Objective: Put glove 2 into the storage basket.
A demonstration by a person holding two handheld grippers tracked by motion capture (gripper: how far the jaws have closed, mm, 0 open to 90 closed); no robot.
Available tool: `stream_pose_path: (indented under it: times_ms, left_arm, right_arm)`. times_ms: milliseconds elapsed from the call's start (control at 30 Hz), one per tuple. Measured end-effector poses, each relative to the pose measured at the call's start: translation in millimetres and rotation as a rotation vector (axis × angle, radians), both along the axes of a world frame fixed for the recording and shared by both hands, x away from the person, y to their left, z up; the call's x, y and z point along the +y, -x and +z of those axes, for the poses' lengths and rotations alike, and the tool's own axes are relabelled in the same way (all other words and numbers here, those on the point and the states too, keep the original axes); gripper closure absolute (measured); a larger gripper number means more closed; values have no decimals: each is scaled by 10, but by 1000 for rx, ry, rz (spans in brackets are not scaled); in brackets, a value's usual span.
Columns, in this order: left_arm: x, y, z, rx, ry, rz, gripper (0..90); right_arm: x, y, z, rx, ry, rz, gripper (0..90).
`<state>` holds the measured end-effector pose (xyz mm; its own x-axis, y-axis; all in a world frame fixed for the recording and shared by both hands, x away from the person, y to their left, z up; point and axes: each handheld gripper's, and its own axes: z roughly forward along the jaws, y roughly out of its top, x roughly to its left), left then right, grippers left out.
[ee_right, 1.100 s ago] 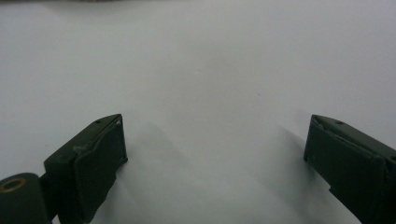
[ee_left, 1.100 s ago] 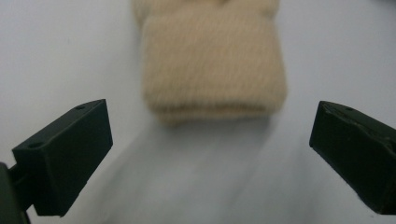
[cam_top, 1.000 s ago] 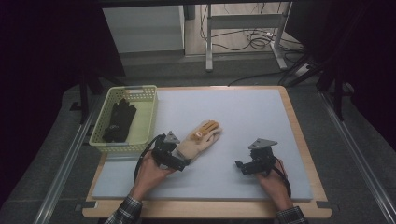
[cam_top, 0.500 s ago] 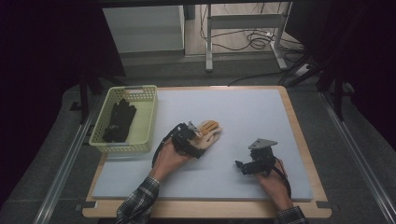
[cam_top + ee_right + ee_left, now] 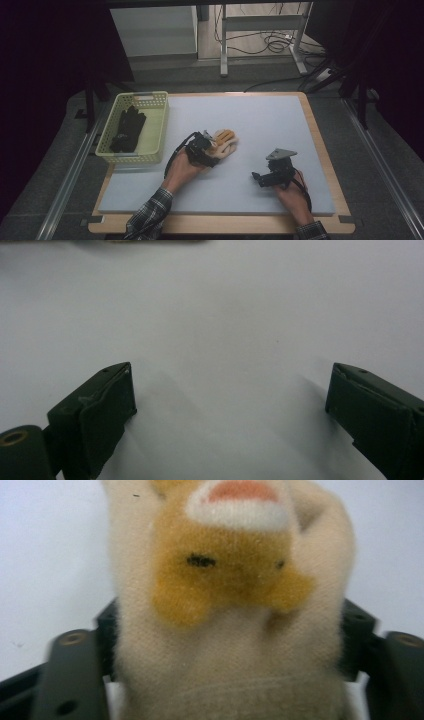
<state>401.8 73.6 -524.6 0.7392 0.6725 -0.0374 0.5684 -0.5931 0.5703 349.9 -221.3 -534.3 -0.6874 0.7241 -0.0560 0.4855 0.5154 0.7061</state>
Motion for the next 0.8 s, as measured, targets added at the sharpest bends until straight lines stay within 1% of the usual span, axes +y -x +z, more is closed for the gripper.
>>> stream_pose_path:
  times_ms: [100, 133, 167, 233, 333, 433, 567, 600, 633, 800]
  left_arm:
    - [0, 17, 24, 10, -2, 4, 407]
    - [-2, 22, 33, 12, -6, 4, 475]
    - [-4, 26, 38, 15, -7, 3, 475]
    - [-11, 37, 53, 25, -7, 0, 559]
    - [-11, 43, 63, 34, 2, 9, 630]
    - [-2, 35, 84, 44, 14, 16, 639]
    - [21, 21, 155, 35, 26, 37, 641]
    - [41, 15, 218, 25, 30, 48, 640]
    - [41, 15, 218, 25, 30, 48, 640]
    - [110, -11, 418, 6, 31, 75, 635]
  right_arm:
    - [0, 0, 0, 0, 0, 0, 54]
    - [0, 0, 0, 0, 0, 0, 54]
    - [0, 0, 0, 0, 0, 0, 54]
    - [0, 1, 0, 0, 1, 0, 54]
    - [0, 1, 0, 0, 1, 0, 54]
    - [0, 0, 0, 0, 1, 0, 54]
    - [0, 0, 0, 0, 1, 0, 54]
    - [0, 0, 0, 0, 1, 0, 54]
    - [0, 0, 0, 0, 1, 0, 54]
    - [-1, 0, 0, -1, 1, 1, 54]
